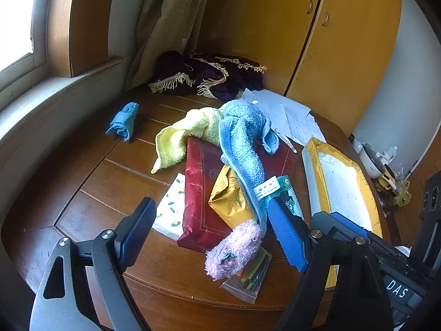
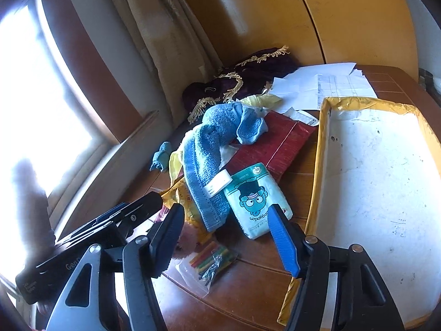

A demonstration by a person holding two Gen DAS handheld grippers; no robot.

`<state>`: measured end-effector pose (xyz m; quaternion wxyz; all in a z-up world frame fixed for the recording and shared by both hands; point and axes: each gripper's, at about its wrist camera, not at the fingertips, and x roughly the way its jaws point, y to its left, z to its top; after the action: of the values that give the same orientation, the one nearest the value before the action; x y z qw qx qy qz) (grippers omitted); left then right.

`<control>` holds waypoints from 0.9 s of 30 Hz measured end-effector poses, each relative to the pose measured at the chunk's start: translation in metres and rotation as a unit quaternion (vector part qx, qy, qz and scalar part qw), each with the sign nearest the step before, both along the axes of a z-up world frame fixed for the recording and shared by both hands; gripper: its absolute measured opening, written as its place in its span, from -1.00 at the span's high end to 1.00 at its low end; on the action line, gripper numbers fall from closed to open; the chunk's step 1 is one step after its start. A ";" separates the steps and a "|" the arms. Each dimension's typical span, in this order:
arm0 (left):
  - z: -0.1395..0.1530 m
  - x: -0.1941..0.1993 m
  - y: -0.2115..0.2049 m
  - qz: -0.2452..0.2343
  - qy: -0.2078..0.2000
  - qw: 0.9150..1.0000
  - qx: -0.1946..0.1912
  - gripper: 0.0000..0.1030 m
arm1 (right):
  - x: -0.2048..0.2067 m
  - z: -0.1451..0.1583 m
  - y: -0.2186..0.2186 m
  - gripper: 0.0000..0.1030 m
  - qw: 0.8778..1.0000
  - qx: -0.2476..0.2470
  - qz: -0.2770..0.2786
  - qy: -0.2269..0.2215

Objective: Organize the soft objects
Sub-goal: 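Reach the left tool to the blue knitted towel and grasp it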

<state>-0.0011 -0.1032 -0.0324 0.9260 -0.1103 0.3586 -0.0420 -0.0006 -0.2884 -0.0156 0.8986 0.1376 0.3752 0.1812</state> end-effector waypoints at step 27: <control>0.009 -0.003 0.001 0.000 -0.001 1.000 -0.012 -0.62 | 0.000 -0.004 -0.003 -0.28 0.999 0.014 0.007 0.030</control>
<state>-0.0042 -0.1023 -0.0232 0.9249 -0.1216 0.3571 -0.0466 -0.0006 -0.2918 -0.0201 0.8836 0.1533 0.4006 0.1881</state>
